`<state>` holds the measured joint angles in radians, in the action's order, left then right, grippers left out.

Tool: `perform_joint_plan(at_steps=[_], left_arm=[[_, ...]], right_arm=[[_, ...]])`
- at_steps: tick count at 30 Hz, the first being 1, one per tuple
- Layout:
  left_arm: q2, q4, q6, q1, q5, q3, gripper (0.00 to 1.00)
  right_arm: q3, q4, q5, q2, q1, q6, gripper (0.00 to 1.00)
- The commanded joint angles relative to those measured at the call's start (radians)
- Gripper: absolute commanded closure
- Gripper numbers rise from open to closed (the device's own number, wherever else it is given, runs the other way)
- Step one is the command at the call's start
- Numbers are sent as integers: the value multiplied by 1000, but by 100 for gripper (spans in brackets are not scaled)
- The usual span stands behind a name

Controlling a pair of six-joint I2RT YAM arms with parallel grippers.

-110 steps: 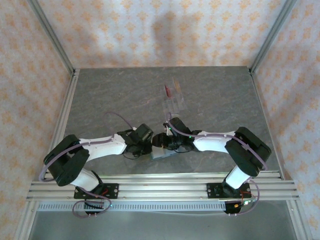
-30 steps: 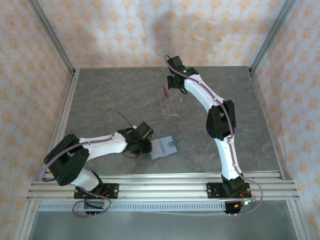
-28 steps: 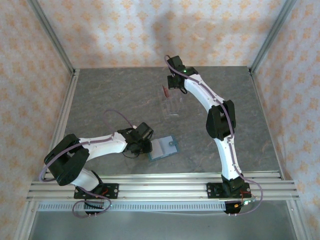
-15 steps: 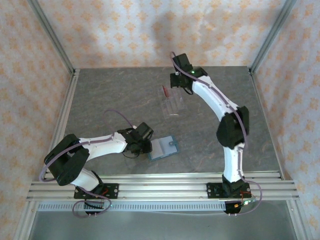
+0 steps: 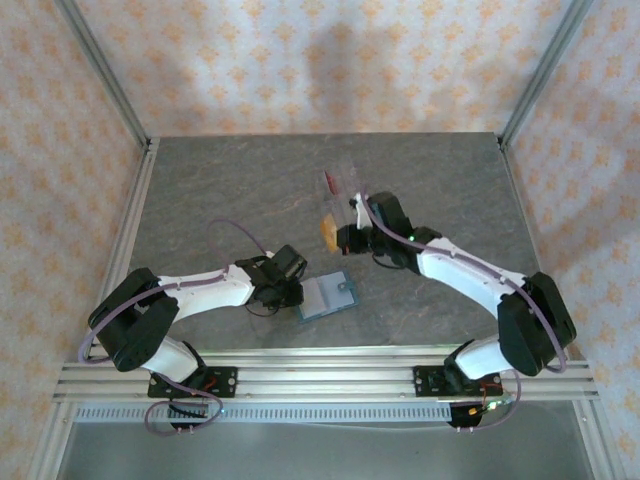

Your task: Put the credit cards into the card holder

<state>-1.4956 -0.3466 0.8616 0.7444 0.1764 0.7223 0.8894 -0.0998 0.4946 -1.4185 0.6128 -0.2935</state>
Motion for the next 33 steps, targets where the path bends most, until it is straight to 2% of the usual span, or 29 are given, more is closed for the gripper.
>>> perform_joint_plan(at_steps=[1, 6, 13, 33], left_arm=[[-40, -60, -24, 7, -15, -11, 78], [-60, -67, -24, 15, -17, 2, 79], [-79, -69, -22, 22, -18, 13, 81], [-98, -69, -22, 27, -17, 24, 82]], right_arm=[[-109, 246, 114, 37, 14, -102, 100], [-257, 410, 134, 42, 18, -177, 100], [-342, 535, 167, 21, 26, -256, 100], [-380, 635, 160, -106, 62, -284, 100]])
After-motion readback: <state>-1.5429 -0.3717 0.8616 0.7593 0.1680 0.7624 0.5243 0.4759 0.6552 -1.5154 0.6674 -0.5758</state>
